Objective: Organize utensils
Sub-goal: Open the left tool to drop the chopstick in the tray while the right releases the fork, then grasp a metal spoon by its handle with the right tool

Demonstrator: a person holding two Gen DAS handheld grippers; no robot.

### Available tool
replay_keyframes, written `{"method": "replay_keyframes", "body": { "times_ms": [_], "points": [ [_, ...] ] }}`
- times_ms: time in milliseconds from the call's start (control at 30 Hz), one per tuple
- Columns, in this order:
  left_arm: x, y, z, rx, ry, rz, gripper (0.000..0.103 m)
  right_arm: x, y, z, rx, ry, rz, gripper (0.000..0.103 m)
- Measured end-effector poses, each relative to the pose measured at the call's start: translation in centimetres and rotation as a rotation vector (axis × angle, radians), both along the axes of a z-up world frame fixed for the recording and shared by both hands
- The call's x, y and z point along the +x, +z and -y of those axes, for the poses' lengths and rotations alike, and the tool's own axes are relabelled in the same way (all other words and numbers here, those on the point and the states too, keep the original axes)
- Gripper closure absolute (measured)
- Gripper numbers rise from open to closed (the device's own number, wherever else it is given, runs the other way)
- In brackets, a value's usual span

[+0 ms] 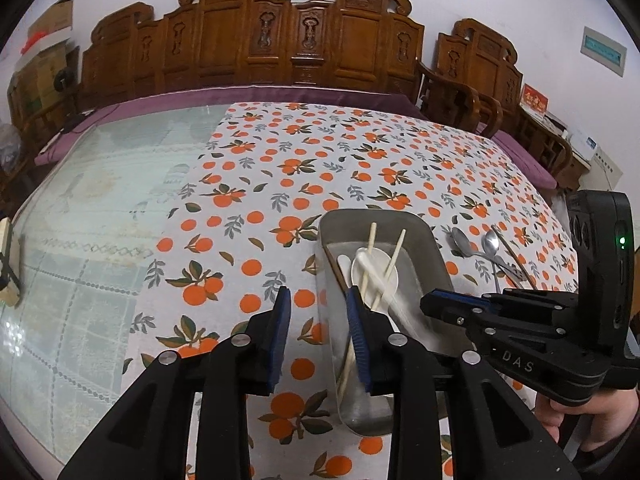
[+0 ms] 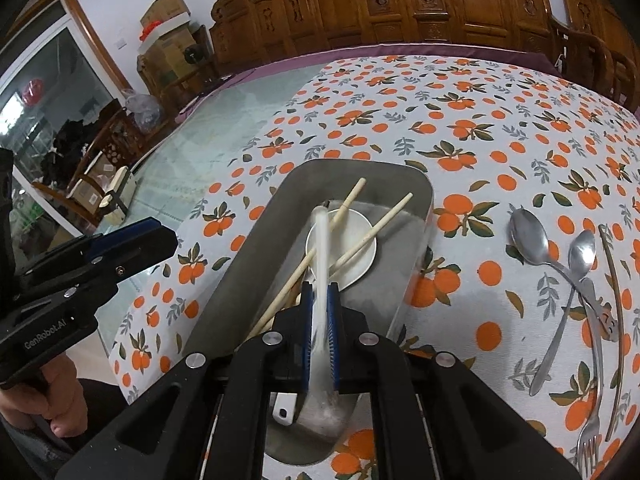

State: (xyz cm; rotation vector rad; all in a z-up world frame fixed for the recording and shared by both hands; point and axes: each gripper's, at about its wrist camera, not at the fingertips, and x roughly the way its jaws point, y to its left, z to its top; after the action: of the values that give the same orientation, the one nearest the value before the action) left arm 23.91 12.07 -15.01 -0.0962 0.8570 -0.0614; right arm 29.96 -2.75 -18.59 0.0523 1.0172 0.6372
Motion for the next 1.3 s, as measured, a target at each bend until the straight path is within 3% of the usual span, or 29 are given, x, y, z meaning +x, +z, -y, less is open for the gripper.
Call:
{"method": "replay_keyframes", "body": {
  "times_ms": [433,500,533,600,800,867,967,1300],
  "points": [
    [0.0,0.4,4.1,0.005,-0.051,0.027,0.064,-2.1,4.2,7.4,-0.04,-0.034,0.173,0.094],
    [0.0,0.6,5.1,0.005,-0.065,0.036,0.059,-2.4,4.6,9.4,-0.066,-0.053,0.198,0.094],
    [0.0,0.6,5.4,0.004,-0.068,0.04,0.051,-2.5,4.7,10.3,-0.079,-0.062,0.206,0.094],
    [-0.1,0.8,6.3,-0.01,-0.085,0.052,0.05,-2.4,4.6,11.9,-0.105,-0.082,0.219,0.094],
    [-0.4,1.1,8.4,-0.015,-0.102,0.088,0.042,-1.6,3.7,17.4,-0.173,-0.168,0.236,0.093],
    [-0.4,1.0,9.0,-0.013,-0.105,0.091,0.042,-1.2,3.2,18.7,-0.193,-0.191,0.239,0.086],
    [-0.4,0.7,10.0,-0.011,-0.115,0.093,0.042,-0.5,2.1,20.2,-0.204,-0.217,0.232,0.086],
    [-0.5,0.1,11.7,-0.008,-0.142,0.092,0.042,1.9,-1.8,19.5,-0.198,-0.156,0.177,0.085]
  ]
}}
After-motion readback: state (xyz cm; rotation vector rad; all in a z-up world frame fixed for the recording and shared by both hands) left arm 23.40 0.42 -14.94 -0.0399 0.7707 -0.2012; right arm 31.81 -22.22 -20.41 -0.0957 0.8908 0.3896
